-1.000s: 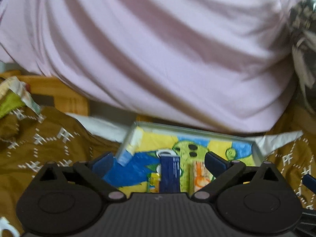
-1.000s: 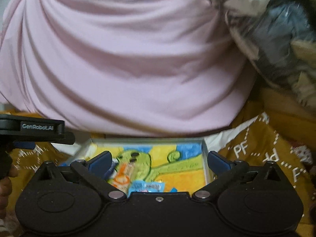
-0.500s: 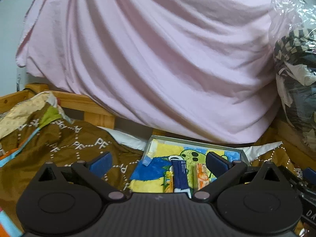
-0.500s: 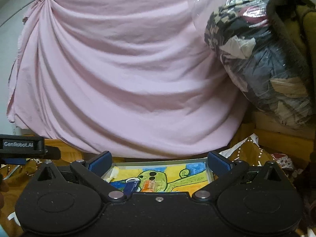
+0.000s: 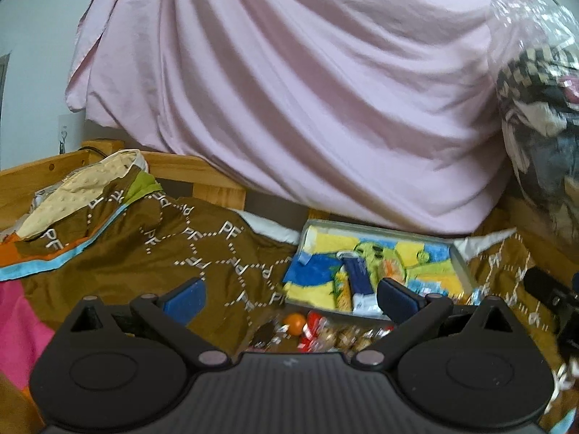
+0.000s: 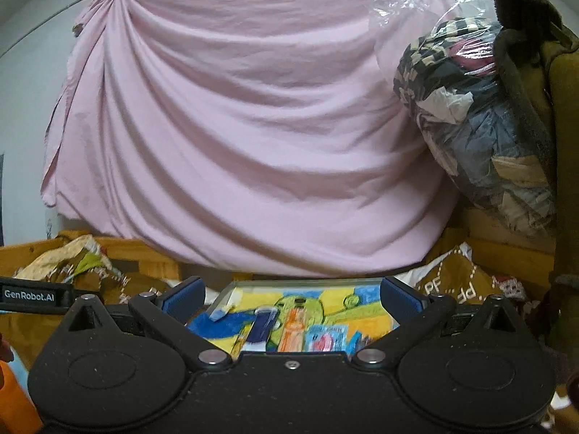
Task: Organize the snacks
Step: 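Raise both tools from the tray back over the remaining snacks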
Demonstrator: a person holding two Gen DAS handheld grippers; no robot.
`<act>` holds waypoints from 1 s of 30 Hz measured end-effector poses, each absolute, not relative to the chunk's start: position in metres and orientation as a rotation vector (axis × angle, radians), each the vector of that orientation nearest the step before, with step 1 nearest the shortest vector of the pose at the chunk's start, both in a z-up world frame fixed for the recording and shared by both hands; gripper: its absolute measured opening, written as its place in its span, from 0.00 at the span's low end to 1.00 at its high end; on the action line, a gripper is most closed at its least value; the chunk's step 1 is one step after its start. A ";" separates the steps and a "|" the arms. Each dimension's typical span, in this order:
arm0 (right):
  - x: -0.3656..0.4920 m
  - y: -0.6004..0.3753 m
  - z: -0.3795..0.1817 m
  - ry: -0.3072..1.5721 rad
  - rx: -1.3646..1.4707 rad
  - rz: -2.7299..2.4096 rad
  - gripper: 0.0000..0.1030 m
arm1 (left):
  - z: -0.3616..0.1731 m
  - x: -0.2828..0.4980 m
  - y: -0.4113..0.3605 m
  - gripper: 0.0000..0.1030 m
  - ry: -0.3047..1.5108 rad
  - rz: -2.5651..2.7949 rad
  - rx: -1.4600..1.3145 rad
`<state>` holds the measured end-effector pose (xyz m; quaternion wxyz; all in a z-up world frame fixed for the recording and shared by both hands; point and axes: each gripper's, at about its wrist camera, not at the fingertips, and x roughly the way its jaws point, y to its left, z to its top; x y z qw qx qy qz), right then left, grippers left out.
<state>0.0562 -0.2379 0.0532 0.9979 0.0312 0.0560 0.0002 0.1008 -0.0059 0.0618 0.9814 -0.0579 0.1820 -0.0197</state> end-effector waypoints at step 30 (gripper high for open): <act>0.051 -0.207 -0.020 0.519 0.069 0.057 0.99 | -0.020 0.085 0.007 1.00 0.636 -0.065 0.036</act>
